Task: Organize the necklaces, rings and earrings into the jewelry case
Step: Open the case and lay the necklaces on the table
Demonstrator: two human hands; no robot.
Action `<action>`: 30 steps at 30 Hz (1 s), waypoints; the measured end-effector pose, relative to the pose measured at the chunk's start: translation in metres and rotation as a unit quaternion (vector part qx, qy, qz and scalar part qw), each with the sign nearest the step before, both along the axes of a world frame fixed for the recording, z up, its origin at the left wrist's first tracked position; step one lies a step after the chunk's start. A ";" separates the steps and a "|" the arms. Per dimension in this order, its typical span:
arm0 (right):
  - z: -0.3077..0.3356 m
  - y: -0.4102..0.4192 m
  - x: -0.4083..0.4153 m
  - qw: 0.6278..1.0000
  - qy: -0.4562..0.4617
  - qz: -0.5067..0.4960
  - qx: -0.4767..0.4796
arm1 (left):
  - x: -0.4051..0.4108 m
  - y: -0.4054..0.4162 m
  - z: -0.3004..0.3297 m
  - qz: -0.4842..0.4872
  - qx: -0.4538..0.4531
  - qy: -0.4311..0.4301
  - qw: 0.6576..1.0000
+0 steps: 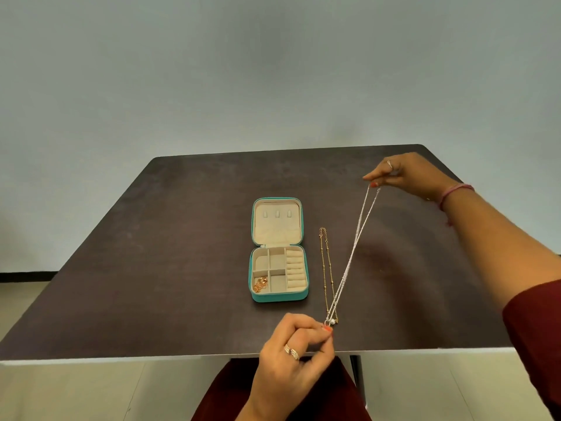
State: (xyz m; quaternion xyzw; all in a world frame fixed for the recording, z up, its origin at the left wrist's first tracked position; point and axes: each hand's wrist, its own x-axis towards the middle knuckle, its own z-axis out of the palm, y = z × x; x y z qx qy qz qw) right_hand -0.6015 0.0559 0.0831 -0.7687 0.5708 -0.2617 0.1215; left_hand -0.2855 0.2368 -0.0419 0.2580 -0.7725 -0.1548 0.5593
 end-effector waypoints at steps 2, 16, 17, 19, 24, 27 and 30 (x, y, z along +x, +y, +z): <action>0.003 0.002 -0.002 0.996 0.071 -0.002 -0.049 | 0.001 -0.001 0.001 -0.008 -0.003 -0.002 1.000; -0.005 0.023 0.023 0.920 -0.357 -0.152 0.059 | -0.007 0.007 0.000 -0.043 -0.034 -0.053 0.997; -0.004 0.025 0.026 0.885 -0.433 -0.141 0.100 | -0.007 0.008 0.000 -0.044 -0.036 -0.055 0.997; -0.004 0.026 0.030 0.811 -0.552 -0.111 0.156 | -0.008 0.010 0.000 -0.046 -0.041 -0.058 0.996; -0.003 0.029 0.033 0.709 -0.673 -0.032 0.209 | -0.010 0.016 -0.002 -0.053 -0.047 -0.093 0.993; -0.002 0.027 0.034 0.669 -0.705 -0.025 0.233 | -0.014 0.020 -0.003 -0.047 -0.053 -0.126 0.990; -0.002 0.019 0.033 0.661 -0.708 -0.040 0.245 | -0.019 0.022 -0.003 -0.040 -0.057 -0.153 0.986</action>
